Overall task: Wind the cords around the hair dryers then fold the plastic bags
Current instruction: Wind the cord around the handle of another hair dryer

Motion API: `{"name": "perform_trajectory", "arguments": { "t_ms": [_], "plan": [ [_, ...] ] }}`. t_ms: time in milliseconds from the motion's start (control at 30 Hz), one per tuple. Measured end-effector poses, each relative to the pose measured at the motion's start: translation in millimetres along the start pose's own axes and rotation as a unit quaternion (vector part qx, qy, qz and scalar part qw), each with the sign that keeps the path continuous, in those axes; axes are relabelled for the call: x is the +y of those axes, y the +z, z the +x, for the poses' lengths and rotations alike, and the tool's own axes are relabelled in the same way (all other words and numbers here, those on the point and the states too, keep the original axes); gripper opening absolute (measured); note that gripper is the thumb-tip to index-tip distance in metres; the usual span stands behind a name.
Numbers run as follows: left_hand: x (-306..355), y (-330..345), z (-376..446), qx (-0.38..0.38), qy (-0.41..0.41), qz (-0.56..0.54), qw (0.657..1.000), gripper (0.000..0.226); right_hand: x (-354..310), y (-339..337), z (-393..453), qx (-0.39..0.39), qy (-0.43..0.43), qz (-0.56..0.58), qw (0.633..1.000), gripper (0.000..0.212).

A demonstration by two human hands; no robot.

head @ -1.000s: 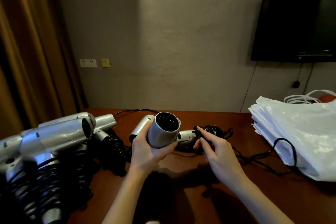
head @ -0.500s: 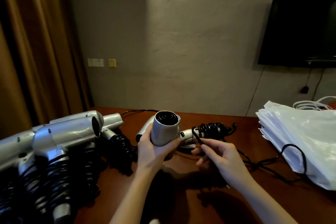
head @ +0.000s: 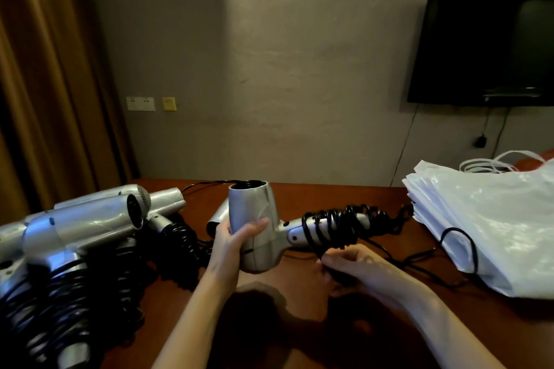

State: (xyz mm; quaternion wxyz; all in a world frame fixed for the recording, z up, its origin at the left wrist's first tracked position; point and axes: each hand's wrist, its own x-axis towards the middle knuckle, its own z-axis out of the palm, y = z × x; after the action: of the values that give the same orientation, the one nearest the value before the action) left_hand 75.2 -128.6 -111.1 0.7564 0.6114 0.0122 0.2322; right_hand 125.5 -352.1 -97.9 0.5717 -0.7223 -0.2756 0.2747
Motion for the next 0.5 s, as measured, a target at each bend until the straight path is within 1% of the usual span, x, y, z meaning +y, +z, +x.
{"name": "perform_trajectory", "arguments": {
  "t_ms": [100,200,300,333,400,467,500],
  "plan": [
    [0.1,1.5,-2.9,-0.041,-0.031,0.010,0.999,0.075,5.6,-8.2,-0.1,0.007,-0.004,-0.094,0.996,0.010],
    [-0.9,1.5,-5.9,-0.086,-0.070,0.027,0.993,0.076,12.4,-21.0,7.3,0.006,-0.001,-0.118,0.993,0.005],
    [-0.5,6.4,-9.7,-0.133,-0.086,0.072,0.985,0.069,13.1,-34.5,12.7,-0.015,0.006,-0.147,0.989,0.012],
    [0.8,9.3,-11.1,-0.145,-0.089,0.093,0.981,0.066,12.0,-37.2,10.7,-0.021,0.008,-0.149,0.989,0.020],
    [3.0,13.1,-13.2,-0.161,-0.101,0.134,0.973,0.058,11.3,-41.0,5.3,-0.018,0.028,-0.095,0.995,0.037],
    [4.7,14.4,-12.7,-0.187,-0.113,0.186,0.958,0.057,9.1,-38.9,-0.2,-0.024,0.048,-0.026,0.998,0.039],
    [4.4,14.1,-11.7,-0.199,-0.117,0.211,0.950,0.057,6.3,-34.3,-1.9,-0.027,0.051,-0.022,0.998,0.040]
  ]
}}
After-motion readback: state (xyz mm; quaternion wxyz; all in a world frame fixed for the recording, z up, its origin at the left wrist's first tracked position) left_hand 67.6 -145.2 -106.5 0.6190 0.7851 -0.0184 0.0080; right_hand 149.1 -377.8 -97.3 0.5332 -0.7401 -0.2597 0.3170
